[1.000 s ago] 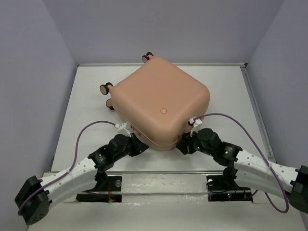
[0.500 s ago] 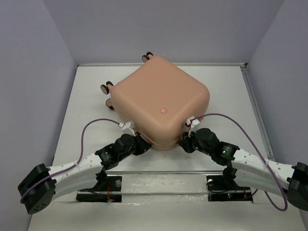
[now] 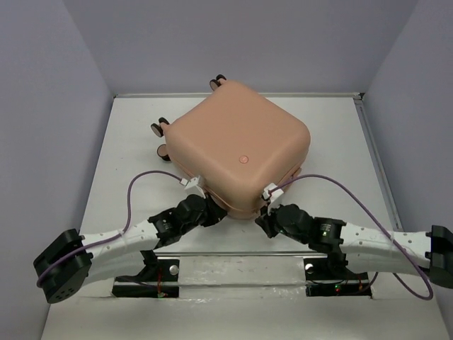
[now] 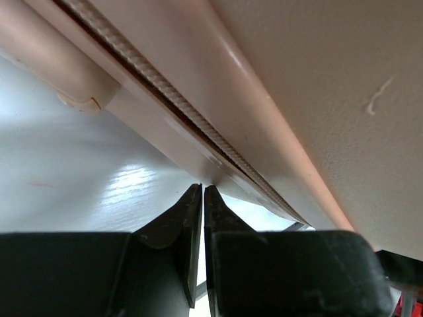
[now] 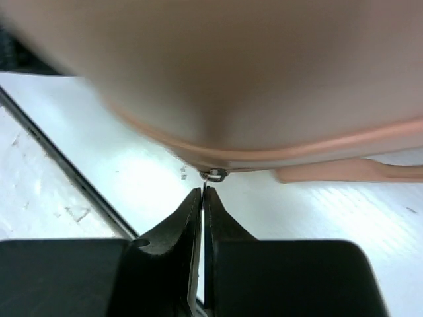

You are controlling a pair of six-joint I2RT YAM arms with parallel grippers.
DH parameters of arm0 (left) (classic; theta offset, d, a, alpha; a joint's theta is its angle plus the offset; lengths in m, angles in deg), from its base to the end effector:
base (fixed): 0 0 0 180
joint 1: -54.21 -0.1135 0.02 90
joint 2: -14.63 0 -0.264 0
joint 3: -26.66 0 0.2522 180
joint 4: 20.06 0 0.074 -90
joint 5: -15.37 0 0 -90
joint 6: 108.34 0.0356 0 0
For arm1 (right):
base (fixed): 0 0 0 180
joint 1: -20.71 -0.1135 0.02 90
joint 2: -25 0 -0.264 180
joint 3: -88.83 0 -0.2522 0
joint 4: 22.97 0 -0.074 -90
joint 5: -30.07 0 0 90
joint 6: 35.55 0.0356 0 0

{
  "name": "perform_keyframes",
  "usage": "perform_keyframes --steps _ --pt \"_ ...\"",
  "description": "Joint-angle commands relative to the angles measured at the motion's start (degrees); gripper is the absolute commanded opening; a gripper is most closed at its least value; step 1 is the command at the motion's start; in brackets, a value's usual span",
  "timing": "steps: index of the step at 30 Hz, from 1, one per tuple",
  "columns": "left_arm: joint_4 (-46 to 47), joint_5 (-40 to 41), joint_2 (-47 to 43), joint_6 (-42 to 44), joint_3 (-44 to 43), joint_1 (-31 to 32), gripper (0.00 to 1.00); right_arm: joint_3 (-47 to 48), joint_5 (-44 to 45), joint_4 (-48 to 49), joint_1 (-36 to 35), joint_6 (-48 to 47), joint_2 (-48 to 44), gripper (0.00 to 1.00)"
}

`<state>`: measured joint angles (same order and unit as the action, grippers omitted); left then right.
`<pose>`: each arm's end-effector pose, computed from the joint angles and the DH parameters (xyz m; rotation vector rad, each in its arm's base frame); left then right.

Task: Pack the luggage

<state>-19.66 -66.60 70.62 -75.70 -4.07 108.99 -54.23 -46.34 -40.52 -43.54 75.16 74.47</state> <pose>0.1191 -0.1602 0.1788 -0.1467 2.1762 -1.0695 0.0895 0.1662 0.2050 -0.6577 2.0434 0.6455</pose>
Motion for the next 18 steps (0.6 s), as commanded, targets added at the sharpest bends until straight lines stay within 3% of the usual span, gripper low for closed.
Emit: perform_keyframes --steps 1,2,7,13,18 --pt "11.42 1.37 3.16 1.47 -6.66 0.59 0.16 6.33 3.71 0.72 -13.42 6.78 6.93 0.07" --pt "12.12 1.46 4.56 1.64 -7.11 0.67 0.16 8.09 7.47 -0.07 -19.28 7.58 9.30 0.07" --pt "13.00 1.37 8.17 2.43 -11.06 0.67 0.15 24.24 16.20 -5.26 -30.40 10.14 25.90 0.07" --pt "14.15 0.23 9.76 3.14 -12.04 0.59 0.15 30.34 26.03 -1.49 -29.54 8.39 30.95 0.07" --pt "14.59 -0.03 8.97 3.22 -10.45 -0.03 0.15 25.16 29.48 21.32 -19.53 8.64 28.93 0.07"
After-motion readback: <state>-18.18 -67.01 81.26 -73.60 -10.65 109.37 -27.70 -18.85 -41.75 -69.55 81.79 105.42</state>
